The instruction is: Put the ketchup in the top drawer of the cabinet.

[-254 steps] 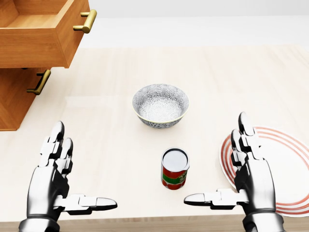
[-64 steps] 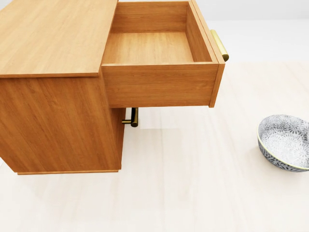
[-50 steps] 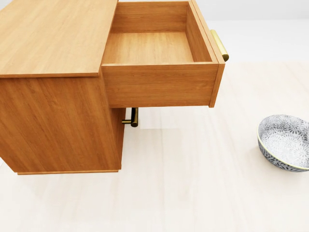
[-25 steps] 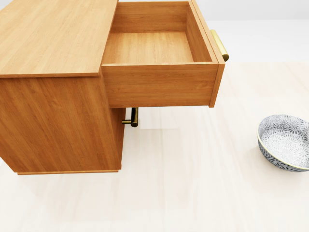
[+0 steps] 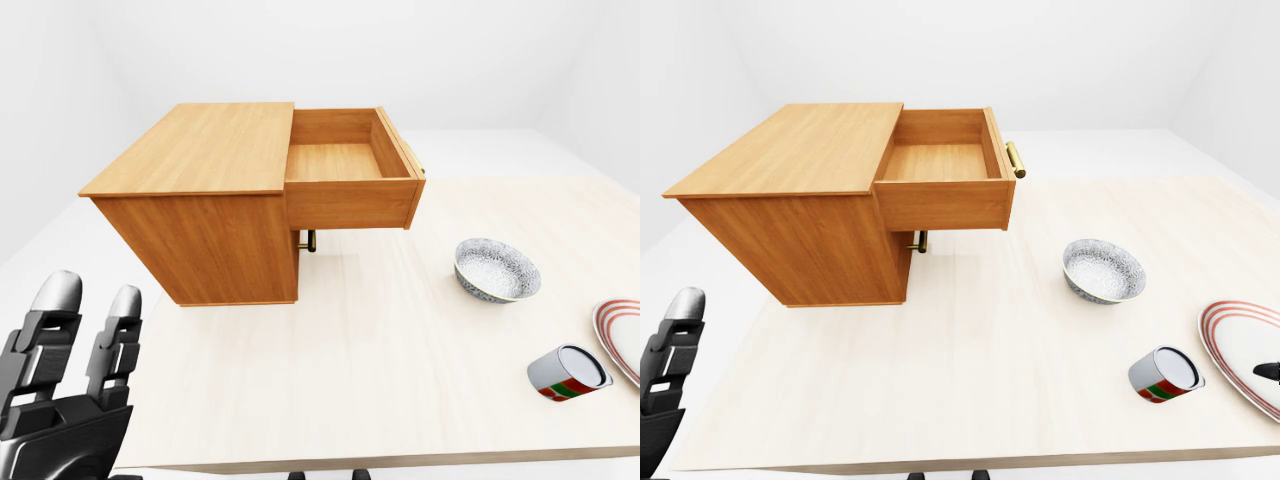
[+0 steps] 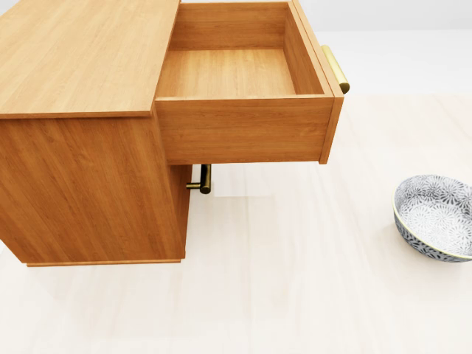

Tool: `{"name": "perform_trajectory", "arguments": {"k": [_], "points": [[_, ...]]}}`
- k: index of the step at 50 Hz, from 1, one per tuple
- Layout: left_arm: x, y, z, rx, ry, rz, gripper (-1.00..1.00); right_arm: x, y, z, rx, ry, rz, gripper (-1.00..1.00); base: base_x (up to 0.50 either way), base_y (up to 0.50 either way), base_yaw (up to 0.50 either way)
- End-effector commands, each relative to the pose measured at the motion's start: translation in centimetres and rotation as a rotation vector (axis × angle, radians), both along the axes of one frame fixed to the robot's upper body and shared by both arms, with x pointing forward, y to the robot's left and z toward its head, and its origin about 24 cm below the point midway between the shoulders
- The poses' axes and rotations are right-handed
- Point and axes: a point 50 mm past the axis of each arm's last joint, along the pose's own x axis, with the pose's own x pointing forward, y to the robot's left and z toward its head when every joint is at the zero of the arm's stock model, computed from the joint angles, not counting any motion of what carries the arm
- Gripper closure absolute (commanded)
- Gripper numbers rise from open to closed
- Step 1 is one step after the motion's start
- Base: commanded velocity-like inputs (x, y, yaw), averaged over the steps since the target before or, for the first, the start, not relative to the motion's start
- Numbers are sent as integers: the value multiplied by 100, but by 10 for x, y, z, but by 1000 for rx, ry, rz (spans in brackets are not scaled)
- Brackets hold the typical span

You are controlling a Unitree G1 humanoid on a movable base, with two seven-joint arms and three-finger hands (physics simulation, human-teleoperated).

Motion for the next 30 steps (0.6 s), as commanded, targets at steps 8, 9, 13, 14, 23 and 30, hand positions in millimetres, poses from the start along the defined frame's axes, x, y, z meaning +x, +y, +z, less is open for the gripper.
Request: {"name": "perform_trajectory", "arguments": {"k": [8,9,13,14,23,30], "points": [[5,-3,5,-1,-63,-9,-100,18,-66,-74,445,167,-86,-100,0,0,0],[5,-3,5,-2,-62,-9,-100,19,-67,-78,463,177,-85,-100,0,0,0],[5,-3,6,0,-67,-7,-100,22,-71,-90,514,208,-84,-100,0,0,0],[5,-3,5,0,-66,-8,-100,23,-73,-97,541,223,-85,-100,0,0,0],[6,-3,6,3,-76,-3,-100,30,-85,-124,658,299,-85,-100,0,0,0],[6,-2,7,3,-88,-1,-100,36,-88,-138,717,343,-70,-100,0,0,0]]}}
